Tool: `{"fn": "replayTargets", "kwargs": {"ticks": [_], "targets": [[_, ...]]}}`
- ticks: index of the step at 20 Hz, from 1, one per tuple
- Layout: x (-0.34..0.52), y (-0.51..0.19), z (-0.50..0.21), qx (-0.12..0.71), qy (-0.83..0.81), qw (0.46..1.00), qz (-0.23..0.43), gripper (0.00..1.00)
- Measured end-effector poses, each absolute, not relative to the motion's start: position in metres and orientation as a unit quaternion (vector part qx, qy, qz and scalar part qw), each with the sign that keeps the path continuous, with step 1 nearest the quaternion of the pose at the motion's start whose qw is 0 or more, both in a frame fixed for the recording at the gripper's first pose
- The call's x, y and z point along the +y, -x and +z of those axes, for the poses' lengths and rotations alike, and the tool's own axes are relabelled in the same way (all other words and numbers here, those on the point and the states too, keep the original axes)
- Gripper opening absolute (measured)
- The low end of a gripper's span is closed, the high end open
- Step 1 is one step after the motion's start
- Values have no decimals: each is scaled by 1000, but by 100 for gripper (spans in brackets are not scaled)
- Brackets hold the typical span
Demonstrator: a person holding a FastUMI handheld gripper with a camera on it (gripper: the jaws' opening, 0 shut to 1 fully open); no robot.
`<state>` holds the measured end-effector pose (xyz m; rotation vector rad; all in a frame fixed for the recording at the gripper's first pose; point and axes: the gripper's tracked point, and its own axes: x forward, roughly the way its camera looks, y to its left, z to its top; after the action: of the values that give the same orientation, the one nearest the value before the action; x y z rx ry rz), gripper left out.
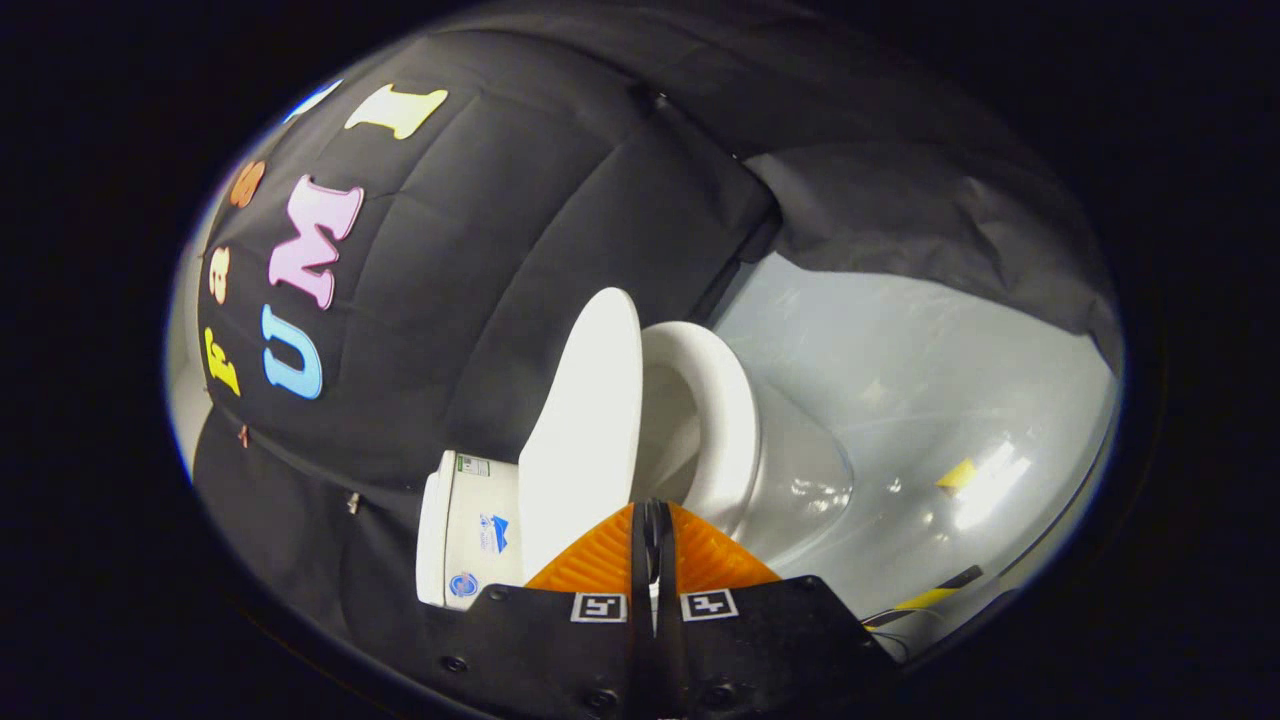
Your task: Open the toilet lid.
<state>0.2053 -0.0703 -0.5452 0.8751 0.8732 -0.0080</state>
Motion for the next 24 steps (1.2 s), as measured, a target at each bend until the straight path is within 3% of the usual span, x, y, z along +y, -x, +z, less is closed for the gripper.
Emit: {"fn": "replayTargets", "kwargs": {"ticks": [13, 24], "targets": [[20, -224, -399, 347, -325, 879, 13, 5], [97, -230, -336, 319, -243, 916, 24, 8]]}}
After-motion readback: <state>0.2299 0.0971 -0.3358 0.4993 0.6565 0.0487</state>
